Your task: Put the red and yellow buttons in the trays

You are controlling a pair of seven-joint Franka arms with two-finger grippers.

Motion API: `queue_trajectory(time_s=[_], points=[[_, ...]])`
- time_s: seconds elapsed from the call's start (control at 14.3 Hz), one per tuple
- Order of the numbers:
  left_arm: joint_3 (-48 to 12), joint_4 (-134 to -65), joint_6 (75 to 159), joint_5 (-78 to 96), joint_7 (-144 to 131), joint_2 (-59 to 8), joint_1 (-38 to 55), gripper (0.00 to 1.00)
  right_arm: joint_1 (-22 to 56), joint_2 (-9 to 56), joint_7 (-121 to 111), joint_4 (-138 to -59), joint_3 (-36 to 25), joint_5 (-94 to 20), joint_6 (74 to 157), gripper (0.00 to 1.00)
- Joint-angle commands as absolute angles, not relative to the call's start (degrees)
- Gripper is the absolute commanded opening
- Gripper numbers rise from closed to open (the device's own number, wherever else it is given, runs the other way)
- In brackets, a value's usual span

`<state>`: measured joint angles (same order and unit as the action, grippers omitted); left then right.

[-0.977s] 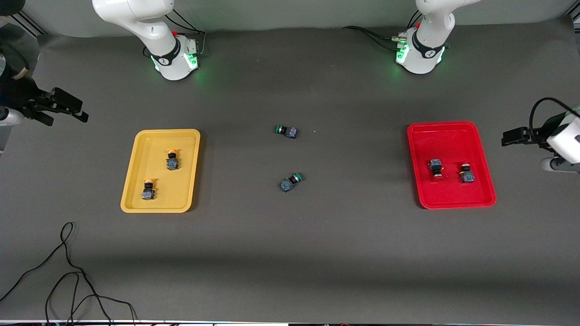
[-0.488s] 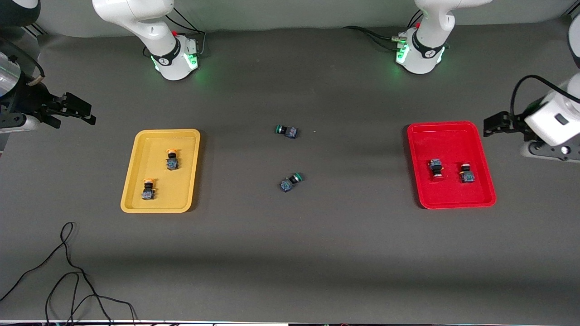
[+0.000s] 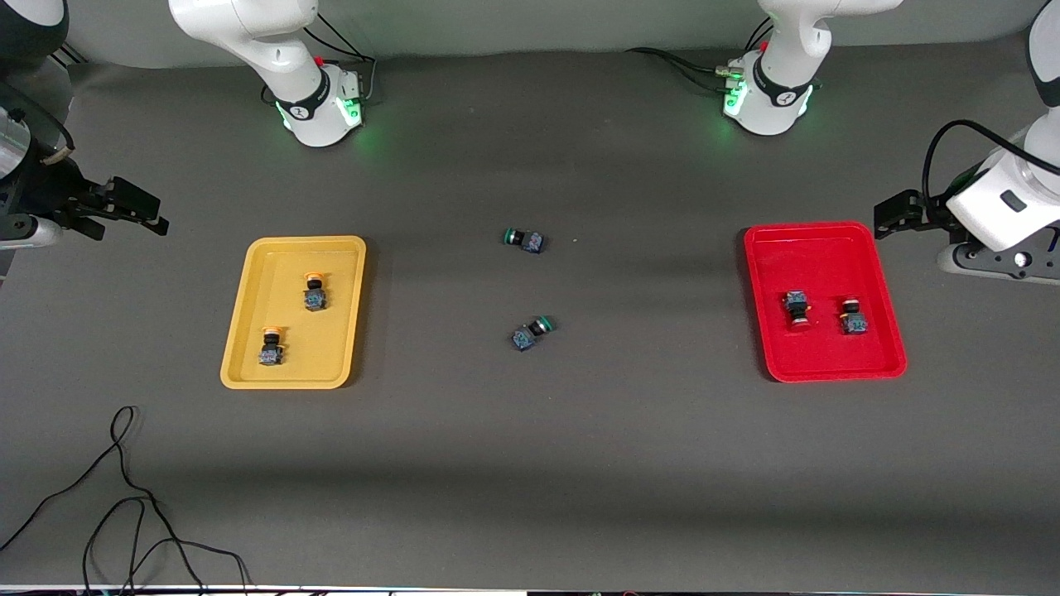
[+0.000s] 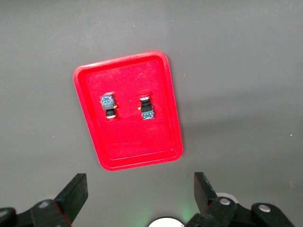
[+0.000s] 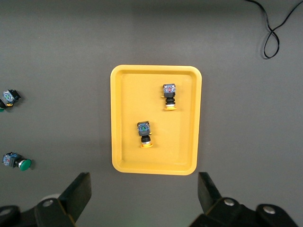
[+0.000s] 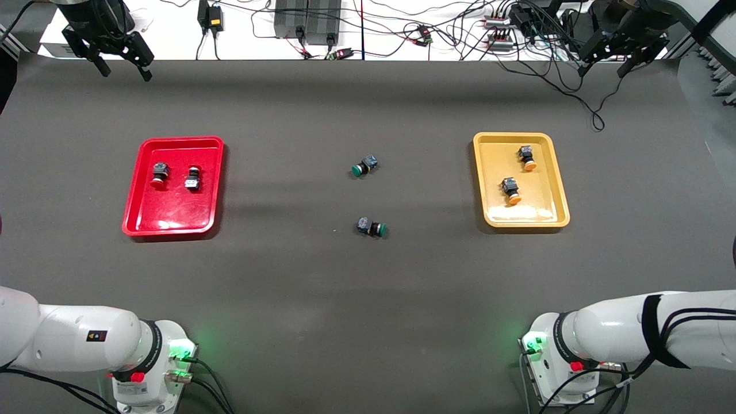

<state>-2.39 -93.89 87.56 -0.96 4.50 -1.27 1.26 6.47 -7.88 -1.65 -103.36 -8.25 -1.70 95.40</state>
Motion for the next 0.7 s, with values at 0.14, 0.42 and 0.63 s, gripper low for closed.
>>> queue_trajectory(time_s=[0.14, 0.42, 0.63], points=[[-1.32, -94.39, 86.22, -0.70, 4.66, 0.61, 2.02, 1.00, 6.50, -3.97, -0.09, -98.89, -8.35, -0.70, 93.01, 1.00], [-1.41, -94.66, 86.48, -0.62, 3.61, 0.70, 2.11, 1.00, 6.77, -2.29, -0.44, -96.59, -8.09, -0.44, 91.14, 1.00], [-1.32, -94.66, 86.48, -0.53, 1.16, 1.14, 1.93, 1.00, 6.85, -1.93, -0.35, -96.07, -8.00, -0.53, 91.23, 1.00]])
